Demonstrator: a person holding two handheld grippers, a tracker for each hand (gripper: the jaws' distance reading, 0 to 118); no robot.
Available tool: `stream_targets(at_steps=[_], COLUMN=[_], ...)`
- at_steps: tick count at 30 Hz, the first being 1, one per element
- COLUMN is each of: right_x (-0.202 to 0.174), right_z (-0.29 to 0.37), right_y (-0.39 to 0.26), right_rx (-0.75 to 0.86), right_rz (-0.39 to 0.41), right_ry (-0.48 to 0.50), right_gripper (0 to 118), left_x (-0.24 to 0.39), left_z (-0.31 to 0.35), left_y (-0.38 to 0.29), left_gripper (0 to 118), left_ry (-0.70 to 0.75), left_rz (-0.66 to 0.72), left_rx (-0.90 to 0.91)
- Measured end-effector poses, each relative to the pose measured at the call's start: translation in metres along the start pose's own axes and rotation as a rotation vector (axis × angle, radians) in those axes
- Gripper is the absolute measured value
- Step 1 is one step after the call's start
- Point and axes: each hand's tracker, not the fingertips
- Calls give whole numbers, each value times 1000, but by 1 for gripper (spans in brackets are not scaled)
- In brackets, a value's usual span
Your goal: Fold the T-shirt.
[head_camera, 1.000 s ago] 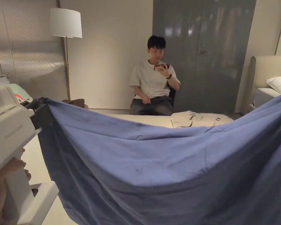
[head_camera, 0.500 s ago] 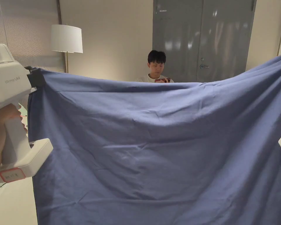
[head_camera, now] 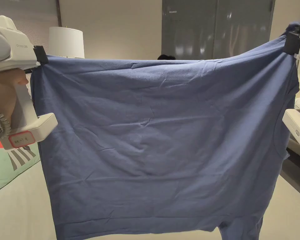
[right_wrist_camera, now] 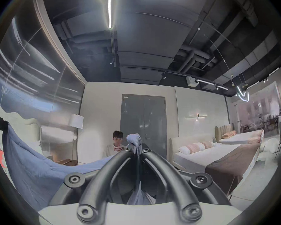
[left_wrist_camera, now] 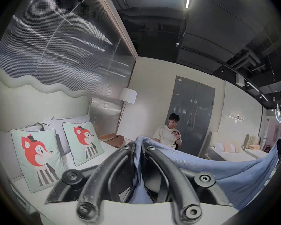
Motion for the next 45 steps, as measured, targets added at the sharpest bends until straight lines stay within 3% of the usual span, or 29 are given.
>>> stream_targets(at_steps=[10, 18, 22, 28, 32, 45], right_x=[-7, -3, -4, -1, 7, 34], right_z=[-26, -1, 24, 80, 128, 324], right_y=[-58, -97, -110, -126, -135, -186], right_rx=[-86, -207, -272, -329, -372, -647], right_rz=[22, 55, 82, 112, 48, 50], right_ry=[-20, -20, 17, 65, 96, 158], right_gripper=[2, 2, 2, 2, 2, 2], left_x=[-6, -30, -43, -69, -87, -146], left_z=[-49, -33, -11, 39, 81, 246], left_y=[-47, -83, -101, -127, -144, -243], left_gripper=[3, 3, 3, 3, 3, 3], left_ry=[50, 31, 35, 13, 13, 29], left_rz=[24, 65, 13, -7, -32, -140], left_rx=[-97, -172, -198, -242, -271, -545])
